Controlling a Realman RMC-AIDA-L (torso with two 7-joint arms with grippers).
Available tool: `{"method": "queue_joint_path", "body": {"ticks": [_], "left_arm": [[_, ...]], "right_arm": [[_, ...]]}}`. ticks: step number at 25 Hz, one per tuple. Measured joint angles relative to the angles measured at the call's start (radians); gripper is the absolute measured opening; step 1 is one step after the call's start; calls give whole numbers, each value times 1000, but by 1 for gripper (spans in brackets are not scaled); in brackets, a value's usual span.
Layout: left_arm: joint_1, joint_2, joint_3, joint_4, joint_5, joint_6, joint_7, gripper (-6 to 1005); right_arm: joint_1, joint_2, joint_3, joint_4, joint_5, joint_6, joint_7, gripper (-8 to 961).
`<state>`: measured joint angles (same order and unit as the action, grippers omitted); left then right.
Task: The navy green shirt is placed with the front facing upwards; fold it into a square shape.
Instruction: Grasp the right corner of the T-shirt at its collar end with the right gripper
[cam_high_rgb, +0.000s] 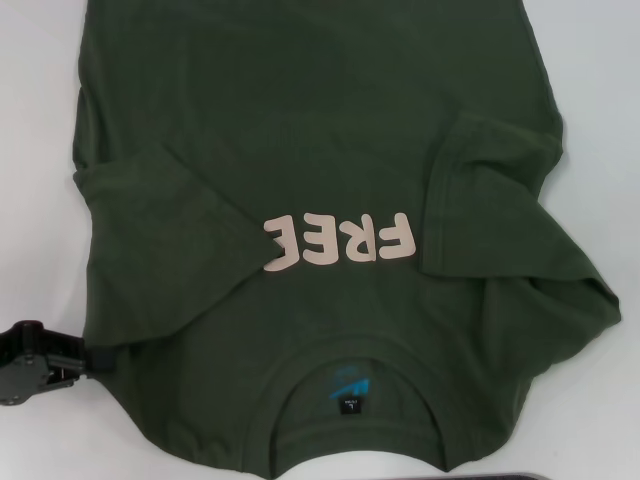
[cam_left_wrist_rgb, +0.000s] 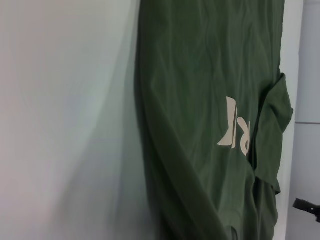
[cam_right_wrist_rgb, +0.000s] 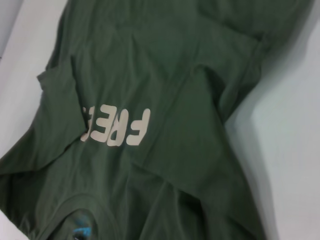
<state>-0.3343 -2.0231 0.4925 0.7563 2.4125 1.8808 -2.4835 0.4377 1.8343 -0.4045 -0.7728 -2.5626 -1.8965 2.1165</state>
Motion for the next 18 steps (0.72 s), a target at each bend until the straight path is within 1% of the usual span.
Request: {"method": "queue_joint_path", "body": {"ticks": [4, 7, 11, 18], "left_arm": [[-6, -2, 0, 0, 0, 8, 5, 45], [-10, -2, -1, 0, 0, 10, 6, 45], [-14, -1, -2, 0, 0, 10, 8, 46], [-16, 1, -2, 2, 2, 11, 9, 47]], "right_arm": [[4, 28, -2, 4, -24, 9, 14, 840], [7, 42, -5, 6, -44, 15, 25, 840], [5, 48, 2, 18, -49, 27, 48, 840], [-1, 48, -2, 46, -51, 53, 70, 841]]}}
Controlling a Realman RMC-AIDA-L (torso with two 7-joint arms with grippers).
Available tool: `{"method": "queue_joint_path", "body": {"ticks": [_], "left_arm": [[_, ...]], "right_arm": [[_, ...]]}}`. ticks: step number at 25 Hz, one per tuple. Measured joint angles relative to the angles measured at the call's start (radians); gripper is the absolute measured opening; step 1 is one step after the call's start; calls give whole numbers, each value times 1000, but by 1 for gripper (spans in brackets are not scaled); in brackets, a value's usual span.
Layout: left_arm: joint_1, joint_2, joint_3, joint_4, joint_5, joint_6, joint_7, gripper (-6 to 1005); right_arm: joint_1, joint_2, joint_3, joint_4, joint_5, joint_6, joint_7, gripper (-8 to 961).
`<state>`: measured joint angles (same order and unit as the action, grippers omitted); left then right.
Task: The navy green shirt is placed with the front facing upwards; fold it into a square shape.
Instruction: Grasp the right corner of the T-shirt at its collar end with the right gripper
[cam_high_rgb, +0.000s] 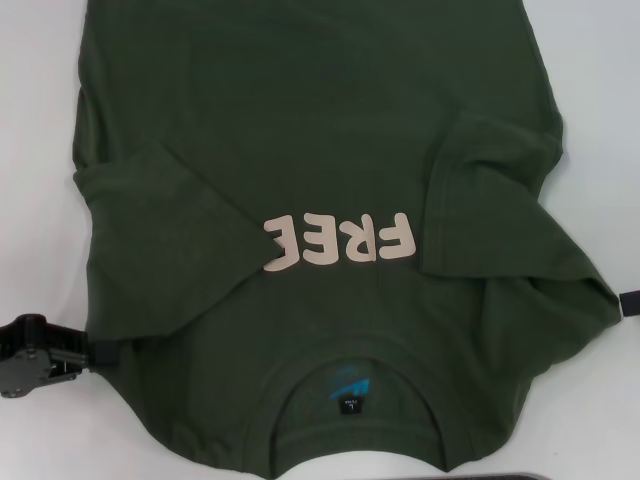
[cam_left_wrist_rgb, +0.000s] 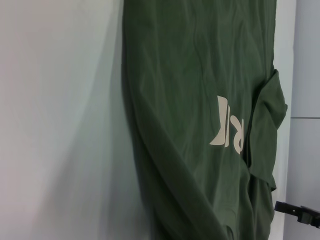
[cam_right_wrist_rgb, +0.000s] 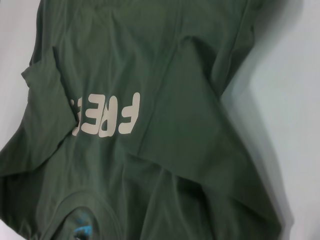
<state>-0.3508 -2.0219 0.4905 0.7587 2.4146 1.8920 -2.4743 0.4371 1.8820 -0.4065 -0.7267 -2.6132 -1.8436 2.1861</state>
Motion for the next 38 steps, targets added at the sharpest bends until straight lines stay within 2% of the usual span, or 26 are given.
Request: {"method": "queue_joint_path", "body": {"ticks": [11, 28, 38], "left_arm": [[-1, 2, -1, 1, 0, 0, 0, 49], [-1, 5, -1, 4, -2, 1, 0, 50], [3, 5, -1, 9, -2, 3, 0, 49]], "right_arm": [[8, -1, -11, 38, -1, 31, 19, 841], [18, 20, -40, 39, -1, 58, 56, 840], [26, 32, -93, 39, 0, 82, 85, 801]]}}
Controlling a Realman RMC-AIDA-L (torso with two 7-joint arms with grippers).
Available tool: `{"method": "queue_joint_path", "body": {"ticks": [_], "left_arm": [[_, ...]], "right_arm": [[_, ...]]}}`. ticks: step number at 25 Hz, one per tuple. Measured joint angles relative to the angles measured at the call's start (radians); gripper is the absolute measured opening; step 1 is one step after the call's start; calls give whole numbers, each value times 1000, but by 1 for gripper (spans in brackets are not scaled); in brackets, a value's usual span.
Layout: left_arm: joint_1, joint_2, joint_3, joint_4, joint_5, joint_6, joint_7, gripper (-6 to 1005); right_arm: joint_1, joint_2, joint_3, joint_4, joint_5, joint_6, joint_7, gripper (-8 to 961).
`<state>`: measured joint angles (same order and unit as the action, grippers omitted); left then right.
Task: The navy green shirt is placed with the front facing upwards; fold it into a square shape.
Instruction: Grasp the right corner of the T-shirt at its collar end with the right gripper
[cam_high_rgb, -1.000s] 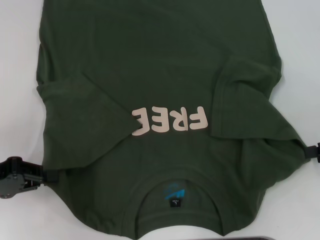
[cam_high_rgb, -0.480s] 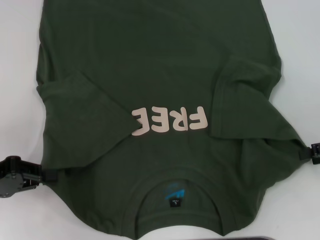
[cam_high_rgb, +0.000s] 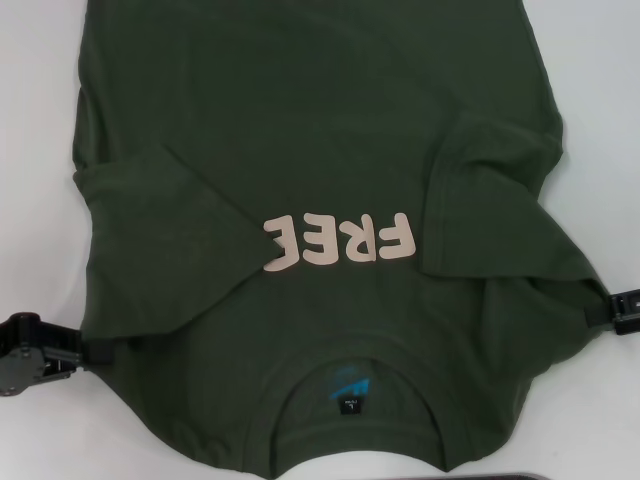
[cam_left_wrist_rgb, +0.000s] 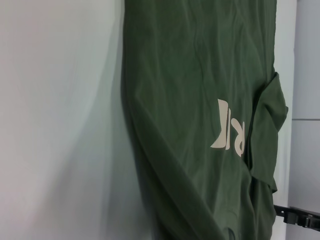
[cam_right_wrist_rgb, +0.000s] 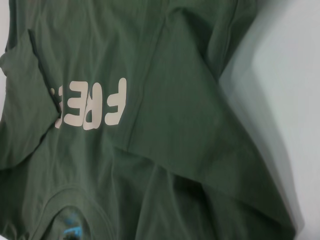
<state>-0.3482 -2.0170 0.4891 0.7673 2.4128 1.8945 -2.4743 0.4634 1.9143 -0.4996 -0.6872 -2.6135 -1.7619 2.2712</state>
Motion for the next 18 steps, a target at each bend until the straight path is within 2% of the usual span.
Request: {"method": "queue_joint_path", "body": {"ticks": [5, 14, 18], "left_arm": [[0, -1, -1, 3, 0, 1, 0, 49], [-3, -4, -1, 3, 0, 4, 0, 50], [-2, -3, -1, 4, 0, 5, 1, 50]], "right_arm": [[10, 5, 5, 0, 6, 2, 3, 781], [36, 34, -4, 1, 2, 3, 3, 746], [40, 40, -5, 2, 2, 3, 4, 730]]}}
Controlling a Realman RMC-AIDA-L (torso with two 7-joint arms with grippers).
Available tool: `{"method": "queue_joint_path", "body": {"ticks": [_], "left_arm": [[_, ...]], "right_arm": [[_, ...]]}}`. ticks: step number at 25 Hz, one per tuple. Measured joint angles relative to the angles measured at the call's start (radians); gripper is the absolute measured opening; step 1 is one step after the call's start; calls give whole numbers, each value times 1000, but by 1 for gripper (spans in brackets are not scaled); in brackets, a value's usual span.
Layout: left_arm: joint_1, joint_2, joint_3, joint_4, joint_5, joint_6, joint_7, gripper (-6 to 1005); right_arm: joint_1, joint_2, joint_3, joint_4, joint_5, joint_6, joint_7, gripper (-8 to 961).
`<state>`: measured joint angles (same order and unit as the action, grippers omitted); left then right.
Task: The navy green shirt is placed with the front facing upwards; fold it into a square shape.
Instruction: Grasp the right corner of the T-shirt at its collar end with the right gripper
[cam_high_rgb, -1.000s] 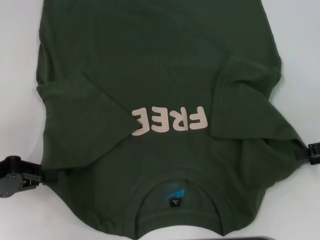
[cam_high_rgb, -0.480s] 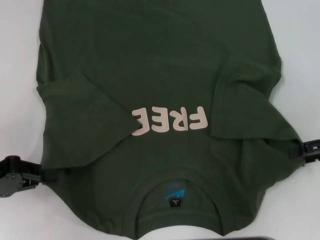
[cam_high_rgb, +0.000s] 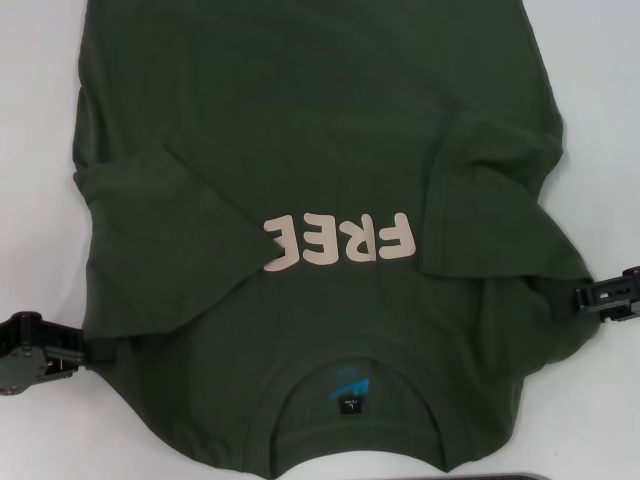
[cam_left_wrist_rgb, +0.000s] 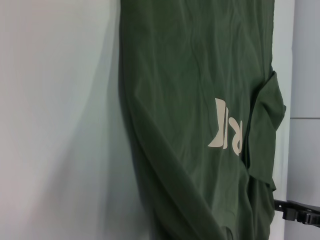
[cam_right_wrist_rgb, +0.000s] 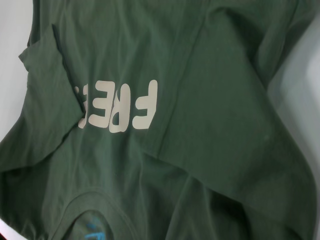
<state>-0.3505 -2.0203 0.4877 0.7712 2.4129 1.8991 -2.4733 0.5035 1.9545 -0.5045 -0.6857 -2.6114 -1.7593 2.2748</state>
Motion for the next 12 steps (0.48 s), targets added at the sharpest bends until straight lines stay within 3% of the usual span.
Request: {"method": "queue_joint_path", "body": {"ticks": [12], "left_arm": [[-2, -1, 0, 1, -1, 2, 1, 52]], "right_arm": [[1, 5, -10, 14, 0, 0, -4, 683]]}}
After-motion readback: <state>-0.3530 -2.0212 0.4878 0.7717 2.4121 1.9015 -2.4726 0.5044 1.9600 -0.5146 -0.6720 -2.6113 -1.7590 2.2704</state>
